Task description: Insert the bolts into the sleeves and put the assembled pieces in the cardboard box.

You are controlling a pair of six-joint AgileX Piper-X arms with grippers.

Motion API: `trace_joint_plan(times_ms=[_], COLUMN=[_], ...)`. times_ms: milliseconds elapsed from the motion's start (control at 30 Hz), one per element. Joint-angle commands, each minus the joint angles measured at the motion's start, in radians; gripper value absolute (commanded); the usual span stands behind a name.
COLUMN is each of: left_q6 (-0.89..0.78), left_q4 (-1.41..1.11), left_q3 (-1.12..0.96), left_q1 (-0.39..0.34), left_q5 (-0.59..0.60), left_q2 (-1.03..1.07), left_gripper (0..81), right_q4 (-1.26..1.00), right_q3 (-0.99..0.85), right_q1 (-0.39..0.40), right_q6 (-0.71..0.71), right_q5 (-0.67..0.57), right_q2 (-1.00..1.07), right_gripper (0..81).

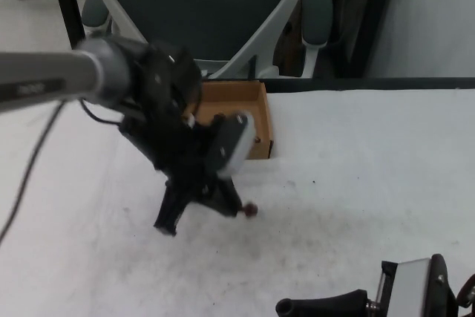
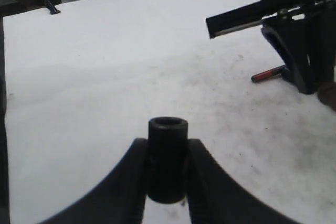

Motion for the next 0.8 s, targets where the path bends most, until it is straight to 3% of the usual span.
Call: trace_joint_plan(times_ms=[0, 233, 433, 767], left_q6=[-0.067, -0.215, -0.215, -0.321], left_q4=[0.023, 0.111, 0.225, -0.043], left_q3=[0.0, 0.0, 0.025, 0.29], left_q1=[0.023, 0.052, 0.05, 0.05], left_q5=[0.091, 0.239, 0.393, 0.539], left_q2=[-0.041, -0.12, -0.162, -0.275], left_gripper=[0.8, 0.8, 0.8, 0.8], right_q4=[-0.033, -0.153, -0.202, -0.202], right_q3=[0.004, 0.055, 0.078, 0.066], right_q1=[0.002, 0.002, 0.002, 0.002], right_q6=[0.0, 0.014, 0.031, 0.025], right_q5=[-0.012, -0.011, -0.028, -0.028], right_q2=[0.002, 0.002, 0.0, 0.0], right_gripper=[0.3, 0.3, 0.3, 0.3])
